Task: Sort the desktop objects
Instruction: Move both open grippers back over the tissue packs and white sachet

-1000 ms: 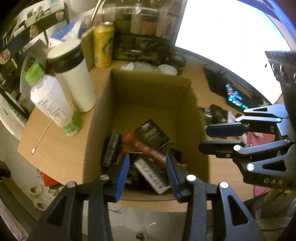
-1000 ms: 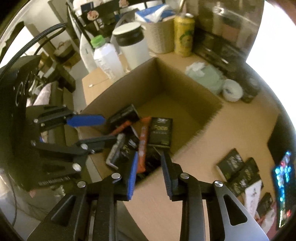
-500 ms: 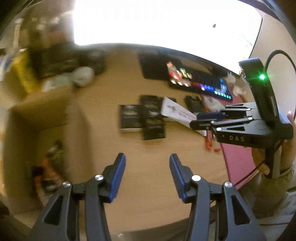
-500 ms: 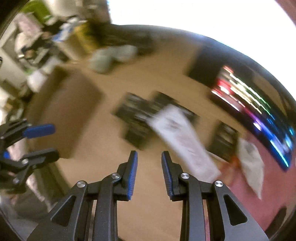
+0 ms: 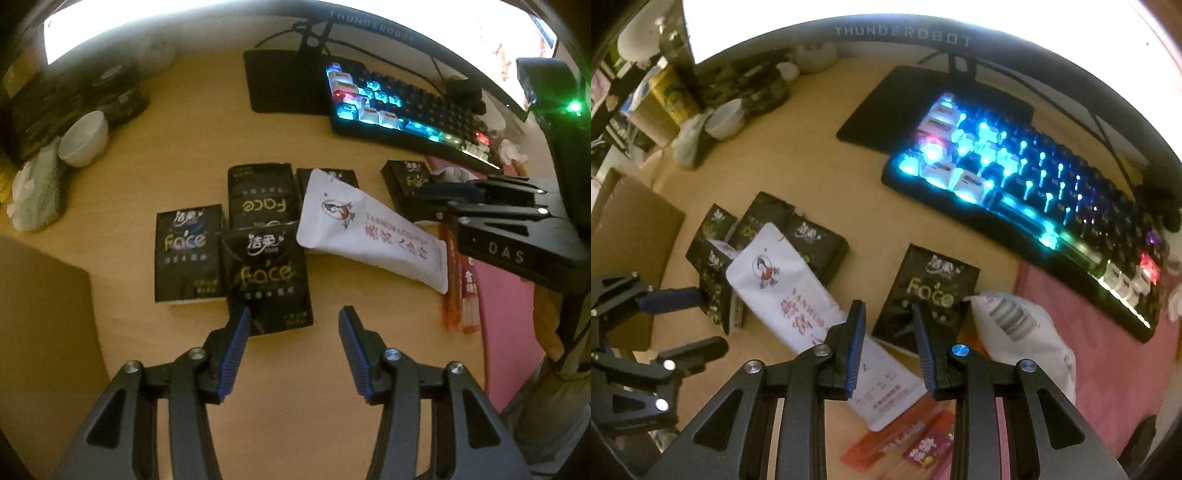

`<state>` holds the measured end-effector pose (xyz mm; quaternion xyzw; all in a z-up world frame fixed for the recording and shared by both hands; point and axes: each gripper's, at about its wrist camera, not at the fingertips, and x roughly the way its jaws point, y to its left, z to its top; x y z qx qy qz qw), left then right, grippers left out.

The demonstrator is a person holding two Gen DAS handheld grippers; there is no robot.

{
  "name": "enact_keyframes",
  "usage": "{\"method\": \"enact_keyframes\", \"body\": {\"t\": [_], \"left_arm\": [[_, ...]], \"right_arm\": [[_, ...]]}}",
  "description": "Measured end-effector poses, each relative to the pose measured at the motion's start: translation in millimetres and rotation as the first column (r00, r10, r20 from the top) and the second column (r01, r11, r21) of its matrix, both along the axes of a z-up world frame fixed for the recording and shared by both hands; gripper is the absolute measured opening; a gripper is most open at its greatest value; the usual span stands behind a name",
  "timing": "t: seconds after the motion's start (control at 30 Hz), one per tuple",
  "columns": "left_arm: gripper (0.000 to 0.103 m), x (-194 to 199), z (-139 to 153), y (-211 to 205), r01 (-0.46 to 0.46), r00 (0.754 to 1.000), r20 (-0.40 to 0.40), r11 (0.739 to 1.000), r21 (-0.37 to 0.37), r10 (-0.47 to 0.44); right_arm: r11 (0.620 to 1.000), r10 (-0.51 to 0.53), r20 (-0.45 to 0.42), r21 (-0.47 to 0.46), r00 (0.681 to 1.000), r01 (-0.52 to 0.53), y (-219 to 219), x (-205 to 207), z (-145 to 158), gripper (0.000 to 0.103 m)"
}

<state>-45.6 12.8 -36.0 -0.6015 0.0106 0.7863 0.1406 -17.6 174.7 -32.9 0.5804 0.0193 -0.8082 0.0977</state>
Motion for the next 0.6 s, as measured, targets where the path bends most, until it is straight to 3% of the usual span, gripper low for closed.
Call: {"method": "enact_keyframes", "body": {"t": [0.33,0.47,0.6], "left_arm": [[0.059,-6.2,0.3,-4.4,-0.021,1.0,0.003,1.0,-0.018,0.021],[0.041,-1.8,-0.3,-8.6,-0.022,1.0,0.013,0.999,-0.034,0.022],[0.042,5.5,3.6,-11.8,-0.01,1.0,0.013,1.0,-0.015,0.01]], "right_arm": [[0.999,0.031,-0.007,0.023,1.0,-0.03,-9.8,15.8,1.2,0.029],[0.999,0.052,0.008,0.005,0.999,-0.053,-16.6,25.7,1.2,0.029],[0.997,0.071,0.018,-0.029,0.997,-0.071,-19.2,33.6,3.4,0.029]]}}
